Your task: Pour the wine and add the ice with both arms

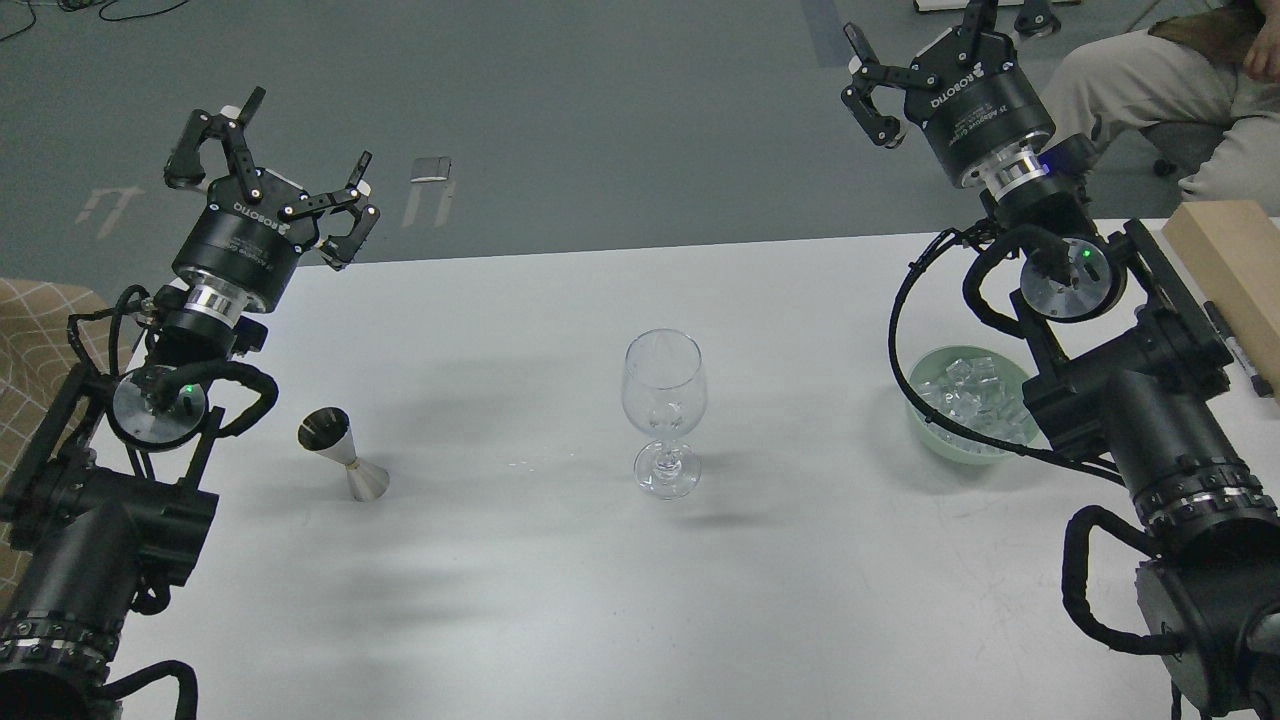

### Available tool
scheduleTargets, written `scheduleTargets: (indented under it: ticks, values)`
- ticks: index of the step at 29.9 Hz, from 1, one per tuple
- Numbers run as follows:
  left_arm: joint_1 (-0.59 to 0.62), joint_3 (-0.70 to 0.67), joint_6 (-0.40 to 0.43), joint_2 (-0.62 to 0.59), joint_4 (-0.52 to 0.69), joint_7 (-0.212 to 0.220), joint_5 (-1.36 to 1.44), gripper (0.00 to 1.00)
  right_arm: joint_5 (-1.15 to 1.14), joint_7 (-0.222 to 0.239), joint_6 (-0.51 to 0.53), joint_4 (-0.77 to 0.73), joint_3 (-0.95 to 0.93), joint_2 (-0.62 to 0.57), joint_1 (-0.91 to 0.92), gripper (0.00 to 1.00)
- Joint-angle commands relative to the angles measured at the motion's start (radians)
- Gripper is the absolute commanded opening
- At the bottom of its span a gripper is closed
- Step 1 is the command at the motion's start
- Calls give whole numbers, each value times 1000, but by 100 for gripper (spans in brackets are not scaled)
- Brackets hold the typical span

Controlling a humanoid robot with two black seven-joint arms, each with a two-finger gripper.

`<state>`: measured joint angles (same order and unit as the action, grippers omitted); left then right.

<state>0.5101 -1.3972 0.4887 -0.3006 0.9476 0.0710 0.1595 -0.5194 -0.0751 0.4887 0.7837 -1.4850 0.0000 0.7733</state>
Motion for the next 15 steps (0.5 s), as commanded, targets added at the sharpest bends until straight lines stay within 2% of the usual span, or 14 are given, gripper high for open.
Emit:
scheduleTargets:
  ticks: [1,15]
  values:
    - [-1,1,0,0,2,-2,0,98,1,0,0,2,-1,0,0,100]
    - [2,35,0,-6,0,9,0,98,1,0,0,3,-1,0,3,100]
